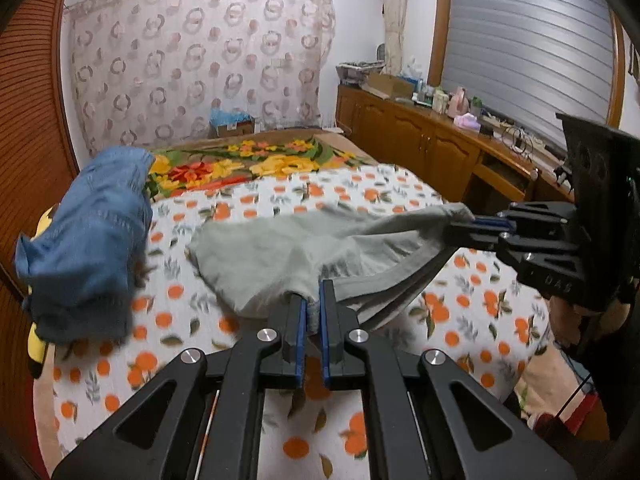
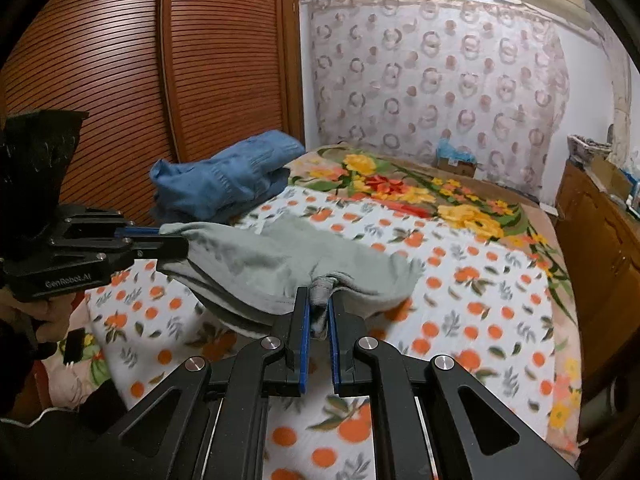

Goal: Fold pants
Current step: 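Lift the pants off the sheet with both grippers holding the hem, then lower the held grey-green pants onto the sheet with both grippers, then open both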

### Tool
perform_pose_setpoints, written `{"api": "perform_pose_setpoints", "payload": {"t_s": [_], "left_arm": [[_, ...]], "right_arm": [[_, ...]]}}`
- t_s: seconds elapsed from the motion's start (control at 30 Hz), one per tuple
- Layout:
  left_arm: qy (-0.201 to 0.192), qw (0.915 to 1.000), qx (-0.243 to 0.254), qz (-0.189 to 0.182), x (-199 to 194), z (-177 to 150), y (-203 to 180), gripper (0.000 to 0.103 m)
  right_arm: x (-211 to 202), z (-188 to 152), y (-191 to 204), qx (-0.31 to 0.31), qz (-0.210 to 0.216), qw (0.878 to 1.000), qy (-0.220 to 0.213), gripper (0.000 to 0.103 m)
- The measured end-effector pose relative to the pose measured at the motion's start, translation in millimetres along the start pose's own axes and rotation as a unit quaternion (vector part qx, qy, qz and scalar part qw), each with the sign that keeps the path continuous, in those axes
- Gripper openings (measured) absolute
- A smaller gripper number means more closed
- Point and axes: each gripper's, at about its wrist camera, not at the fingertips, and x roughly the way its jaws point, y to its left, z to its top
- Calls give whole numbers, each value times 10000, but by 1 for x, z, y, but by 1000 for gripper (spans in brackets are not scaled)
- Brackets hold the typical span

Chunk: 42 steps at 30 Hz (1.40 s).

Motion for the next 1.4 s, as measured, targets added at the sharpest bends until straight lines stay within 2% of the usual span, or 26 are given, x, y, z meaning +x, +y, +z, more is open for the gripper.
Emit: {"api": "perform_pose_setpoints", "payload": {"t_s": [0.37,0.83,1.03,1.4], "left_arm": [[207,9994,-163,-207,-7,-38,-4,6],[476,9979,-343,-279,-8,-74,-6,6],[481,9973,-422,-347,-12,-82,-6,6],[285,9978,-344,-497,-34,-75,-16,6]], "right_arm": [[6,-32,3,189,151,9993,297,8],[5,-54,14,457,299,9979,358,8],[0,-64,22,469,331,9976,395,8],[-23,-68,24,509,332,9977,288,8]]}}
